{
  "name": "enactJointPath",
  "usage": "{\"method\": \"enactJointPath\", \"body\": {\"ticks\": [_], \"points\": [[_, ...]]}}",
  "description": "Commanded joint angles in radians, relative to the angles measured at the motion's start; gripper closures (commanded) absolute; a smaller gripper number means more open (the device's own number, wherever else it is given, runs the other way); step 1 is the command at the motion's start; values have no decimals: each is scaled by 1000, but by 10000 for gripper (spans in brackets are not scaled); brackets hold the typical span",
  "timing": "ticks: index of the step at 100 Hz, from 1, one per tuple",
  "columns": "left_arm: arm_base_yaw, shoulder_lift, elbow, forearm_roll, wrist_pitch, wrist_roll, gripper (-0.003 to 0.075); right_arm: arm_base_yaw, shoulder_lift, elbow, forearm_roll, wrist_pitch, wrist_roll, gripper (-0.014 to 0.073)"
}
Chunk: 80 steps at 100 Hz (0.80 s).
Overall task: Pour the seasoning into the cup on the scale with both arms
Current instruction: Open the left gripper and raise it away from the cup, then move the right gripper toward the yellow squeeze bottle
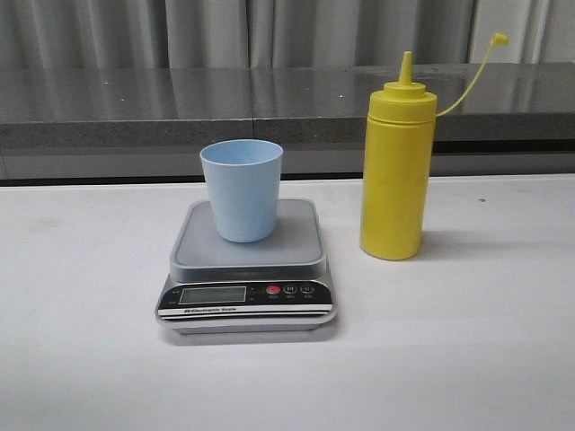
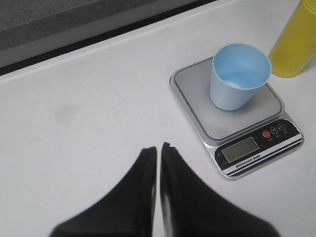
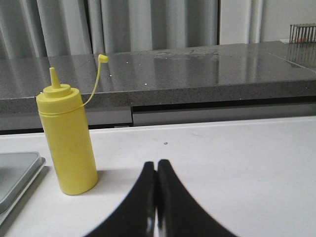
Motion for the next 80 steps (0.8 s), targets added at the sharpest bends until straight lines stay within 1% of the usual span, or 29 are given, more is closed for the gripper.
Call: {"method": "enactJointPath", "body": {"ticks": [1,34,60,80], "points": [[9,-103,49,-9,-101,-10,710,-4,-14,-1,-5,-95,-3,661],[9,-451,292,-9,-129,-10,710,-4,-14,-1,-5,-100,-3,661],[9,-696,411,-9,-129,-10,710,-4,-14,-1,-5,-102,-3,661],[9,-820,470,-9,-118,-10,710,-4,-14,-5,-5,-105,-3,661]]}}
